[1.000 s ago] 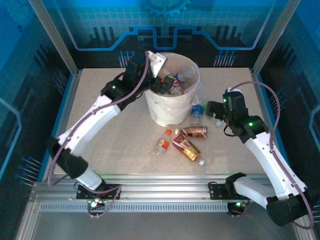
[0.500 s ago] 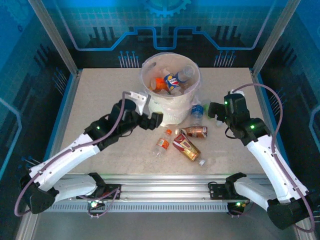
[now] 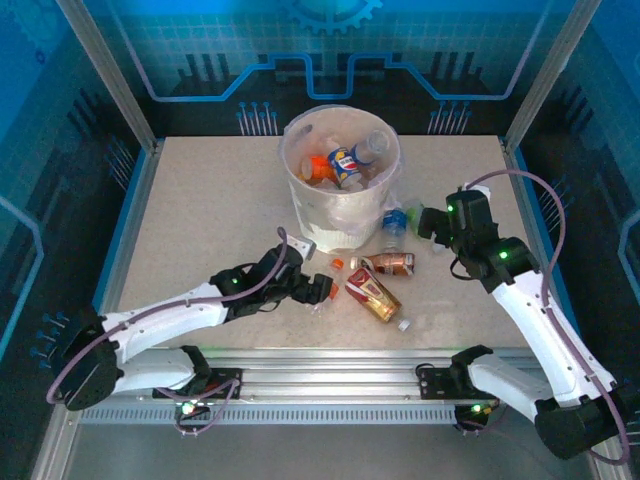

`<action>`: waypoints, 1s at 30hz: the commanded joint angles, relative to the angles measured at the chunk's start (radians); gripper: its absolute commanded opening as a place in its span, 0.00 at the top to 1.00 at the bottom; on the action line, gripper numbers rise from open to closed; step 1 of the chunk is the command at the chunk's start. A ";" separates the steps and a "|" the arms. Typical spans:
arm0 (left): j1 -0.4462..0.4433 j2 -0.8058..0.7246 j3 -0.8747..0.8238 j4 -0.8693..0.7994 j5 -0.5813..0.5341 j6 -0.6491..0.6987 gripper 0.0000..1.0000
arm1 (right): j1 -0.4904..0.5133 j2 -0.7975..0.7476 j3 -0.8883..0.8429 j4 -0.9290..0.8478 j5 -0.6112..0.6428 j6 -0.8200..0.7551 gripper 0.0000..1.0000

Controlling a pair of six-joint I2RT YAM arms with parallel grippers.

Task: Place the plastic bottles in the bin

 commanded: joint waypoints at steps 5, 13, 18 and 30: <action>-0.005 0.128 -0.010 0.083 0.048 -0.035 0.08 | 0.011 -0.014 -0.014 -0.014 0.026 0.022 0.00; 0.009 0.231 0.009 0.068 0.062 -0.059 0.08 | 0.009 -0.013 -0.014 -0.014 0.039 0.023 0.00; 0.030 0.263 0.005 0.067 0.074 -0.066 0.08 | 0.009 -0.007 -0.012 -0.013 0.045 0.031 0.00; 0.063 0.357 0.030 0.088 0.112 -0.064 0.08 | 0.010 0.032 0.004 -0.002 0.041 0.036 0.00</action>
